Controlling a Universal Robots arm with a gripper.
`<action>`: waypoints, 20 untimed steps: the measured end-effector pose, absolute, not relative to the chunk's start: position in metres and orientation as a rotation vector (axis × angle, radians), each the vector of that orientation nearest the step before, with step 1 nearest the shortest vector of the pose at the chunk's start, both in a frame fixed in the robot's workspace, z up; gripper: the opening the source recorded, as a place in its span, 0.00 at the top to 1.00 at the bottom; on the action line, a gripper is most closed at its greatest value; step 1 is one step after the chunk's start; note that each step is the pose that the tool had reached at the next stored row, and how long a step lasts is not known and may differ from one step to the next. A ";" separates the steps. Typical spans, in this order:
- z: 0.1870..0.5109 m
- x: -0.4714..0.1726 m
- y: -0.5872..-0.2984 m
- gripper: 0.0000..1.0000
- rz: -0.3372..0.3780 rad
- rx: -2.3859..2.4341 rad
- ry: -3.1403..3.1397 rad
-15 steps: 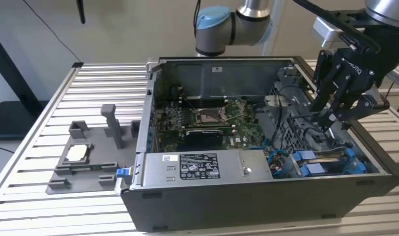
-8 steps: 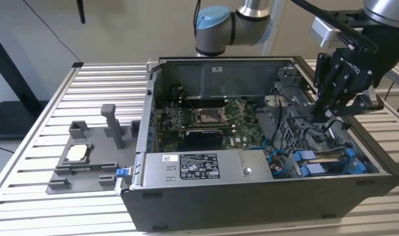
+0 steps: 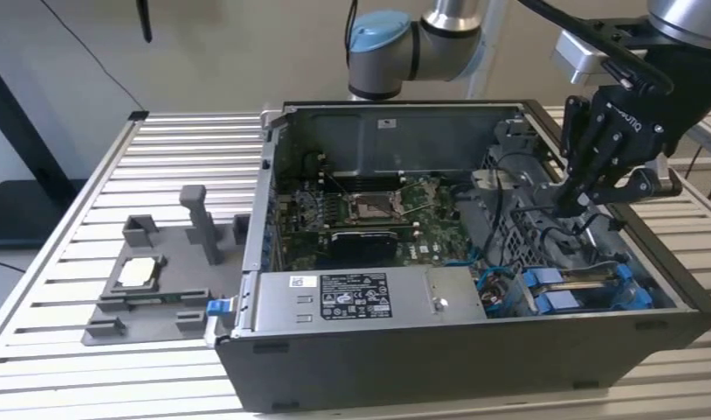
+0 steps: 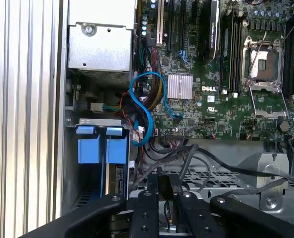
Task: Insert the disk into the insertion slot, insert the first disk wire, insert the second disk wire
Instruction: 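Insert the first disk wire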
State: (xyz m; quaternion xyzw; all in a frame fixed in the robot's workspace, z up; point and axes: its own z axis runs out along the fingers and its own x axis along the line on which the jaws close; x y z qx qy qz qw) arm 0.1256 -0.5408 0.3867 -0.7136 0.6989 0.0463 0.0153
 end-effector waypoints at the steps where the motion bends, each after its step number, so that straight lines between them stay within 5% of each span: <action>1: 0.387 0.126 -0.541 0.81 0.144 -2.220 2.175; 20: 0.386 0.126 -0.541 0.81 0.134 -2.224 2.179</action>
